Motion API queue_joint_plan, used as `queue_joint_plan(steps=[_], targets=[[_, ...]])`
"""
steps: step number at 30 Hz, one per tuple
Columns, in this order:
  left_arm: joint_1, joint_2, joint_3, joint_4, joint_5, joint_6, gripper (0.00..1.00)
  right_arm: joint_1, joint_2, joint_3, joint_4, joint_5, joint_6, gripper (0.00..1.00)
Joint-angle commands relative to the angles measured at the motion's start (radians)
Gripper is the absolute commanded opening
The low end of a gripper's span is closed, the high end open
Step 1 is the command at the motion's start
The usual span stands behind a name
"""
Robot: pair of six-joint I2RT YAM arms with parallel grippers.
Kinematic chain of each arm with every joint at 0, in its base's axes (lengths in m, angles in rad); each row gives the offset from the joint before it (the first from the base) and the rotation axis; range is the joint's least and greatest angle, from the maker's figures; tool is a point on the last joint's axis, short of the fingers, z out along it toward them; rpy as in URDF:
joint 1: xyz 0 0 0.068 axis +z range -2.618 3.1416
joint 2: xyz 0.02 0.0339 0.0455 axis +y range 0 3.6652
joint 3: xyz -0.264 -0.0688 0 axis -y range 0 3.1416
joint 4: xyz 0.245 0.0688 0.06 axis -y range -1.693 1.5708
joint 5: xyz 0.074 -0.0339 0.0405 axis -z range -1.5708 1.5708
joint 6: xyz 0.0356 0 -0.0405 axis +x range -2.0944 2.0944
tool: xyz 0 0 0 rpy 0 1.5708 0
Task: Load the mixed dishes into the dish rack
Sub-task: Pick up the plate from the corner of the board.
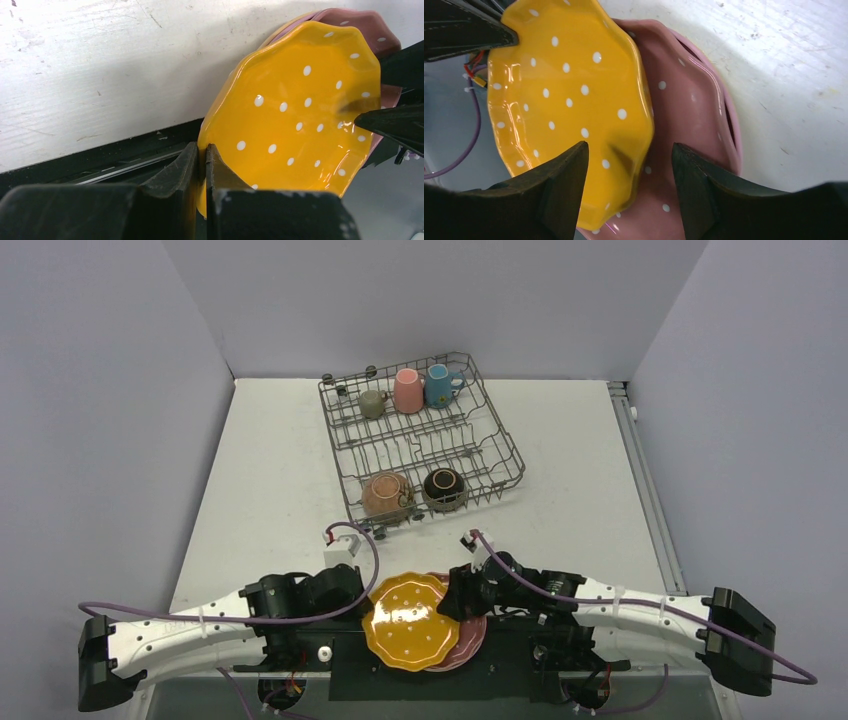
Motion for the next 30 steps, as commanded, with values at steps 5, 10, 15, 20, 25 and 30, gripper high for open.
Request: queue_joint_plan(steps=[5, 10, 15, 20, 25, 30], targets=[[-0.005, -0.004, -0.038, 0.104, -0.005, -0.042, 0.00, 0.011, 0.081, -0.073, 0.233, -0.059, 0.085, 0.53], [-0.005, -0.001, -0.065, 0.130, -0.005, -0.048, 0.00, 0.011, 0.109, -0.118, 0.337, -0.104, 0.135, 0.42], [-0.005, 0.005, -0.089, 0.163, 0.000, -0.051, 0.00, 0.009, 0.090, -0.154, 0.444, -0.132, 0.188, 0.19], [-0.005, 0.023, -0.090, 0.206, 0.003, -0.043, 0.00, 0.006, 0.028, -0.153, 0.499, -0.133, 0.236, 0.00], [-0.004, 0.024, -0.023, 0.182, -0.018, -0.008, 0.10, -0.013, -0.095, -0.102, 0.428, -0.084, 0.238, 0.00], [-0.002, 0.021, 0.094, 0.110, -0.062, 0.062, 0.45, -0.087, -0.184, 0.063, 0.201, -0.022, 0.168, 0.00]])
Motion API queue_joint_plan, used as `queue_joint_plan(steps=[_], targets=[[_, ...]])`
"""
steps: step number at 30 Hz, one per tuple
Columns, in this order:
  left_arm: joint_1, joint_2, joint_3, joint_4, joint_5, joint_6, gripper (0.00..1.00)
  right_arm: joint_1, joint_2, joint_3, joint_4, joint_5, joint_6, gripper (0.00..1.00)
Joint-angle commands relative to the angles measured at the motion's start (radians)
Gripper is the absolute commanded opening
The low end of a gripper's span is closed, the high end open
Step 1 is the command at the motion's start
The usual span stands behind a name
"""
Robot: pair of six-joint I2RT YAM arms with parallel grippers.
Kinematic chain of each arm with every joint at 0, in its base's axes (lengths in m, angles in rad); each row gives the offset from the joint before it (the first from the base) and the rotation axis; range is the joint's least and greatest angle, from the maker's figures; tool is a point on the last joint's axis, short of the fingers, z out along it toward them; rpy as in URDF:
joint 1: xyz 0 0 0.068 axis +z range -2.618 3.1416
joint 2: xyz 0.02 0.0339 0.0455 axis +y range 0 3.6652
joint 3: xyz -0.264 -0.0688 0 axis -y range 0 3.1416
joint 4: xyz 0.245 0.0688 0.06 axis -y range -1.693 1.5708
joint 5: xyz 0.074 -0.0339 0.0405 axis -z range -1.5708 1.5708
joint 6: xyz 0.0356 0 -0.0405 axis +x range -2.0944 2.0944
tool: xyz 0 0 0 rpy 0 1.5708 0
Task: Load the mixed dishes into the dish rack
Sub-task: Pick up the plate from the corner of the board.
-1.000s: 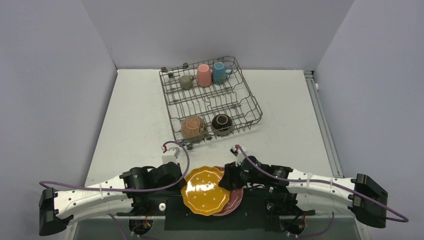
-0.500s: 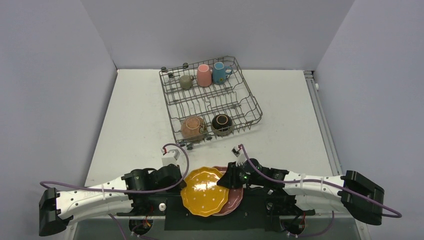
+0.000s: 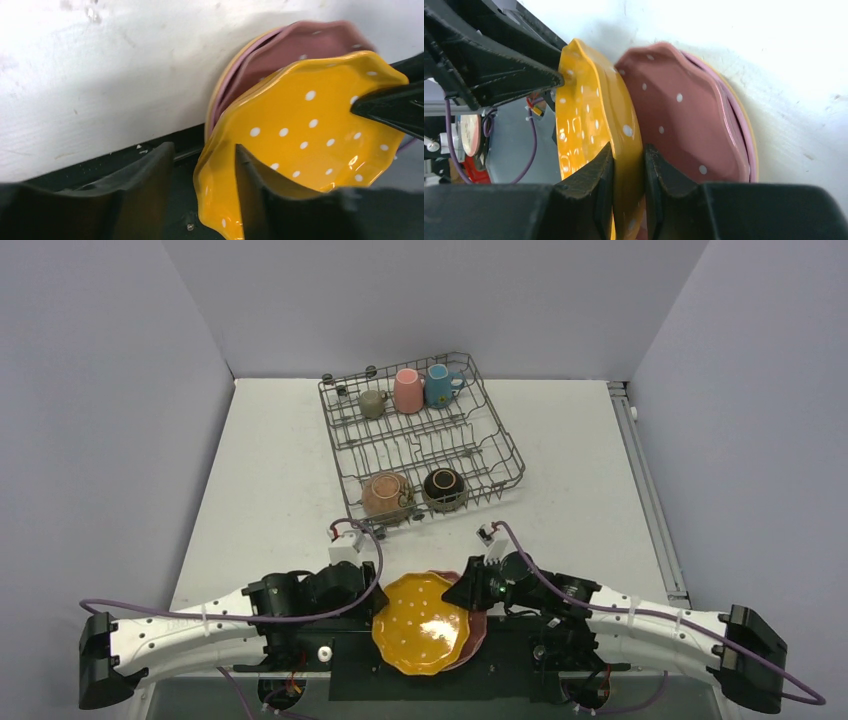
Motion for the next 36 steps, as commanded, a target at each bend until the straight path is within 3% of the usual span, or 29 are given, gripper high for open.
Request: queue_joint_plan(steps=[1, 5, 6, 7, 12, 21, 28, 36], targets=[[0.001, -0.005, 0.175, -0.012, -0.082, 0.076, 0.50, -0.069, -0.100, 0.248, -0.048, 0.005, -0.061, 0.00], [0.029, 0.030, 0.313, -0.074, -0.109, 0.177, 0.81, -0.185, -0.083, 0.423, -0.232, 0.017, -0.162, 0.00], [0.052, 0.049, 0.337, -0.085, -0.109, 0.217, 0.95, -0.216, -0.075, 0.455, -0.280, 0.026, -0.203, 0.00], [0.084, 0.057, 0.385, -0.106, -0.101, 0.236, 1.00, -0.232, -0.053, 0.519, -0.304, 0.033, -0.223, 0.00], [0.268, 0.096, 0.495, -0.120, 0.015, 0.410, 0.96, -0.350, 0.053, 0.734, -0.452, 0.136, -0.406, 0.00], [0.567, 0.146, 0.499, -0.071, 0.245, 0.568, 0.96, -0.520, 0.367, 1.093, -0.452, 0.365, -0.652, 0.00], [0.649, 0.170, 0.398, 0.028, 0.300, 0.623, 0.96, -0.568, 0.635, 1.331, -0.391, 0.468, -0.796, 0.00], [0.675, 0.175, 0.378, 0.032, 0.358, 0.645, 0.96, -0.581, 0.919, 1.599, -0.382, 0.602, -0.968, 0.00]])
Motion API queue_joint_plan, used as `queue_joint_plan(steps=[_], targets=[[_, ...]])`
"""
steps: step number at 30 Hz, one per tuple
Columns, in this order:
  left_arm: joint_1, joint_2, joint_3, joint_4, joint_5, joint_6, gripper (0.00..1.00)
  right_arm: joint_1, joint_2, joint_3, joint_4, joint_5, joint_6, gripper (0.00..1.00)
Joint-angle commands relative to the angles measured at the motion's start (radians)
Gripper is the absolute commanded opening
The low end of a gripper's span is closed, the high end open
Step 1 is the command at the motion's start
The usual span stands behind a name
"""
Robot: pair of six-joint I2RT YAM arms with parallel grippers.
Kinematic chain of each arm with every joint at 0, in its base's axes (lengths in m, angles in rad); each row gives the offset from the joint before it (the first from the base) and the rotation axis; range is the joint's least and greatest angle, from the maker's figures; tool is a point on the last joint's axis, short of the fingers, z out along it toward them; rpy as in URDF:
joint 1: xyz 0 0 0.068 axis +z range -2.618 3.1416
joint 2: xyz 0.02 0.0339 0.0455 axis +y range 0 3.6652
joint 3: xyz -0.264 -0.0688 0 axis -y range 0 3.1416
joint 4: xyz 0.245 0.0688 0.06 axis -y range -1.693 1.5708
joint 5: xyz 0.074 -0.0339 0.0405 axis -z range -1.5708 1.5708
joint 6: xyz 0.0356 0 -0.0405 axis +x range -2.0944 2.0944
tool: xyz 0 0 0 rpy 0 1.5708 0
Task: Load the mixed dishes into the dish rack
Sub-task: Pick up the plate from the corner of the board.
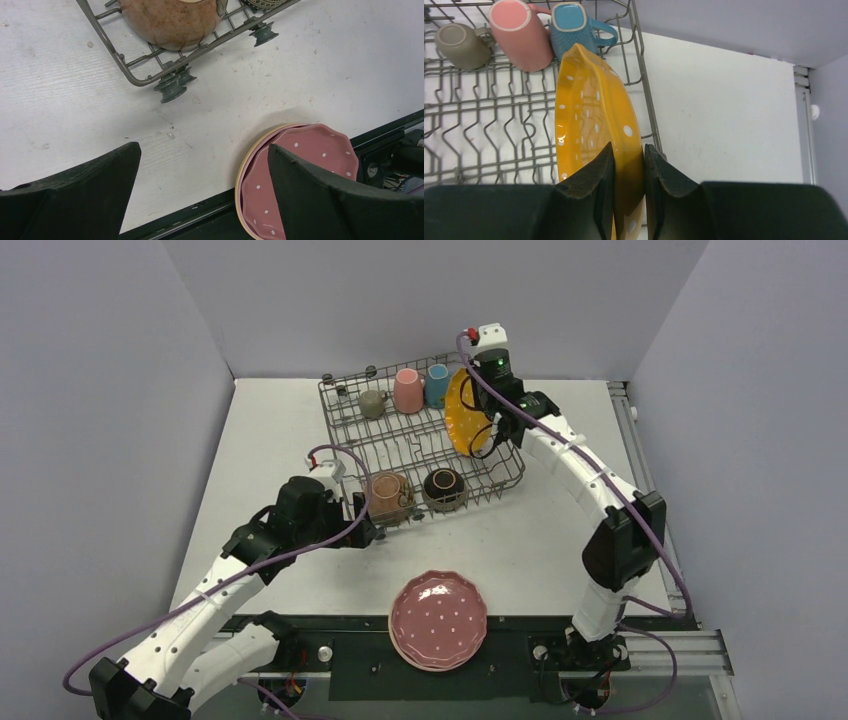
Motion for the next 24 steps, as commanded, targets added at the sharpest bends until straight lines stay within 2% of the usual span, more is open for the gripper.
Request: queue_joint_plan(steps=[1, 10, 24], targets=[[0.010, -0.014, 0.001, 0.057, 0.035, 0.034, 0.96, -0.009, 0.088, 0.204, 0.147, 0.134, -0.120, 0.00], [0.015, -0.006, 0.005, 0.046, 0.015, 0.042, 0.96, -0.019, 0.261, 0.352, 0.175, 0.248, -0.252, 0.00], [0.027, 0.002, 0.006, 0.046, 0.020, 0.043, 0.96, -0.025, 0.392, 0.419, 0.185, 0.234, -0.260, 0.00]])
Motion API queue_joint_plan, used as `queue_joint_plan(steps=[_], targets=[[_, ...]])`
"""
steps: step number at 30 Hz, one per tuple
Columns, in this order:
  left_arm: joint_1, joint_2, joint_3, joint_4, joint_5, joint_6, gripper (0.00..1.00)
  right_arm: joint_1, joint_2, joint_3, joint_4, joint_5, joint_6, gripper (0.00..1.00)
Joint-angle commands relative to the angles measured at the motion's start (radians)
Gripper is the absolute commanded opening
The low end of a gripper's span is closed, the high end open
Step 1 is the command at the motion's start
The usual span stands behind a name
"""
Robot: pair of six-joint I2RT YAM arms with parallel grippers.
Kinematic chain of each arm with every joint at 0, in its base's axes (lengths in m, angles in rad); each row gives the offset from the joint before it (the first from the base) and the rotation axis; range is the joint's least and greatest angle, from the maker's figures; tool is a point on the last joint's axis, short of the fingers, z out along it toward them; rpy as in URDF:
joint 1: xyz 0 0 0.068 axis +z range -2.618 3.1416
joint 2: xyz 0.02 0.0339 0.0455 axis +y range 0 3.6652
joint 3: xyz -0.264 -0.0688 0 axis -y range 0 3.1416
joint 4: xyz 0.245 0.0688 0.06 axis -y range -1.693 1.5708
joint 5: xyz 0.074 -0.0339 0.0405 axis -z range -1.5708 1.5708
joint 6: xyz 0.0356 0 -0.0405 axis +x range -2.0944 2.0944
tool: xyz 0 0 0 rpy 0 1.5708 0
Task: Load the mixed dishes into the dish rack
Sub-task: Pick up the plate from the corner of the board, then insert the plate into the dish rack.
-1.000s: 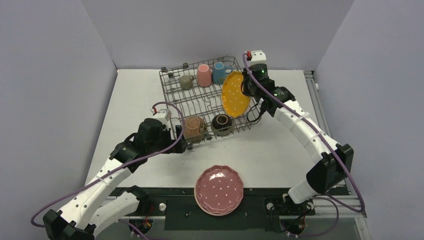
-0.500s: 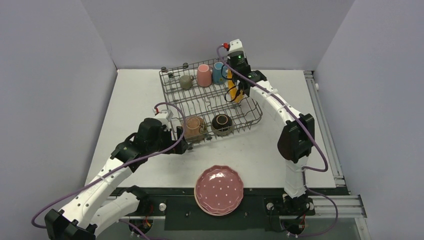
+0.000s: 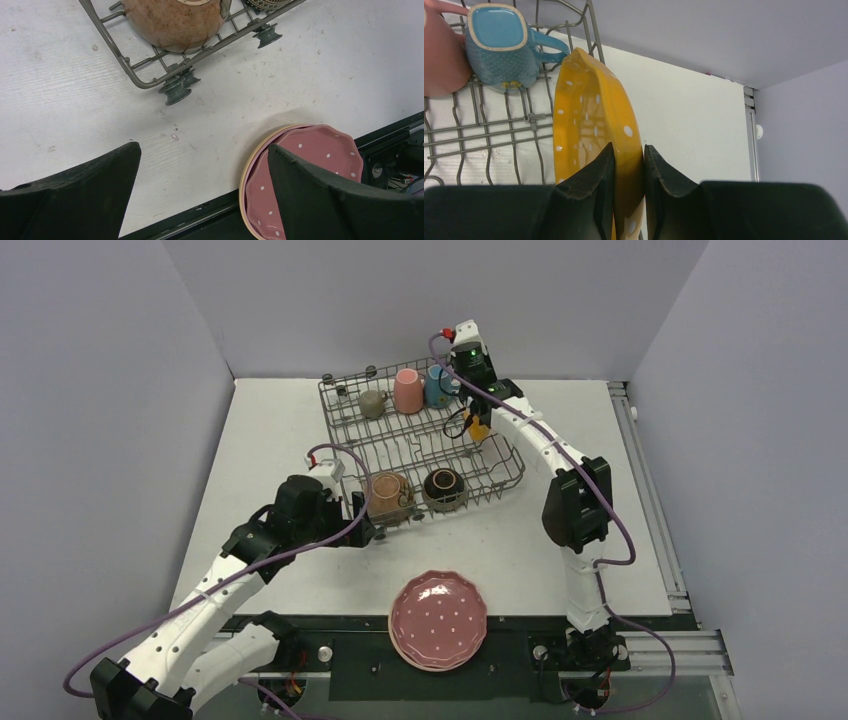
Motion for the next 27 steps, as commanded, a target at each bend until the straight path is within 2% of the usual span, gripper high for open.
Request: queue_joint_plan(steps=[1, 23, 27], targets=[[0.009, -0.002, 0.007, 0.035, 0.003, 0.016, 0.96, 0.000, -0.011, 0.083, 0.132, 0.042, -0.008, 0.00], [0.017, 0.003, 0.004, 0.036, 0.024, 0.022, 0.96, 0.050, 0.022, -0.053, 0.155, -0.009, 0.022, 0.00], [0.017, 0.001, 0.004, 0.036, 0.025, 0.022, 0.96, 0.064, 0.028, -0.063, 0.158, -0.004, 0.017, 0.03]])
